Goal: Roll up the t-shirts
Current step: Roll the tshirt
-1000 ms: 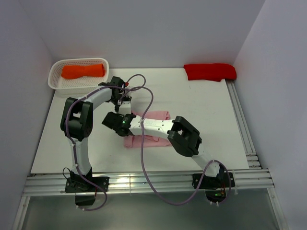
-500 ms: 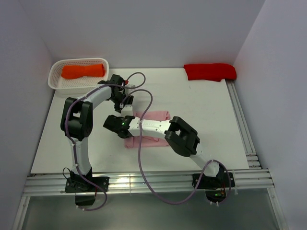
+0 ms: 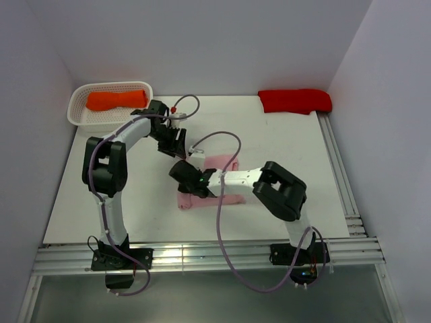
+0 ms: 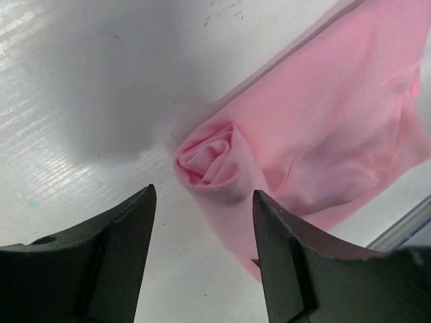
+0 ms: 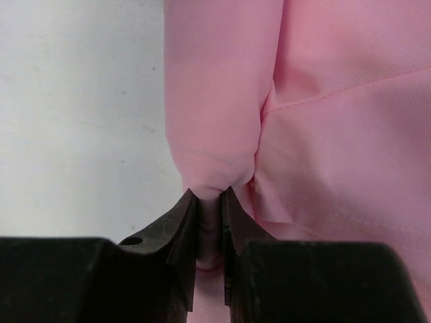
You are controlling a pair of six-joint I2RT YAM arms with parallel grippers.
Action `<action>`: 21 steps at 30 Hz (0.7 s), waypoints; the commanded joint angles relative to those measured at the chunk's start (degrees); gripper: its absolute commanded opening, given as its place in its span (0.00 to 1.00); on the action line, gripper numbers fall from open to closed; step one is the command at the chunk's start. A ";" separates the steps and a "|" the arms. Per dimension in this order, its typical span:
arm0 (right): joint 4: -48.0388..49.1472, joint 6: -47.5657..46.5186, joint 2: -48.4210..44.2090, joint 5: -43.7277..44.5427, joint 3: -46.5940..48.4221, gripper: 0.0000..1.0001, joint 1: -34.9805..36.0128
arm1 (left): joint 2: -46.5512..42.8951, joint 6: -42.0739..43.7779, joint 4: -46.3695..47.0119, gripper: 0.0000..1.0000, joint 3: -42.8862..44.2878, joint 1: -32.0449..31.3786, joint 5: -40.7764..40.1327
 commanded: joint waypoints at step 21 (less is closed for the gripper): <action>64.68 19.74 1.35 -28.71 -32.36 0.08 -10.25 | -1.44 -1.10 16.54 0.62 -14.89 6.37 20.61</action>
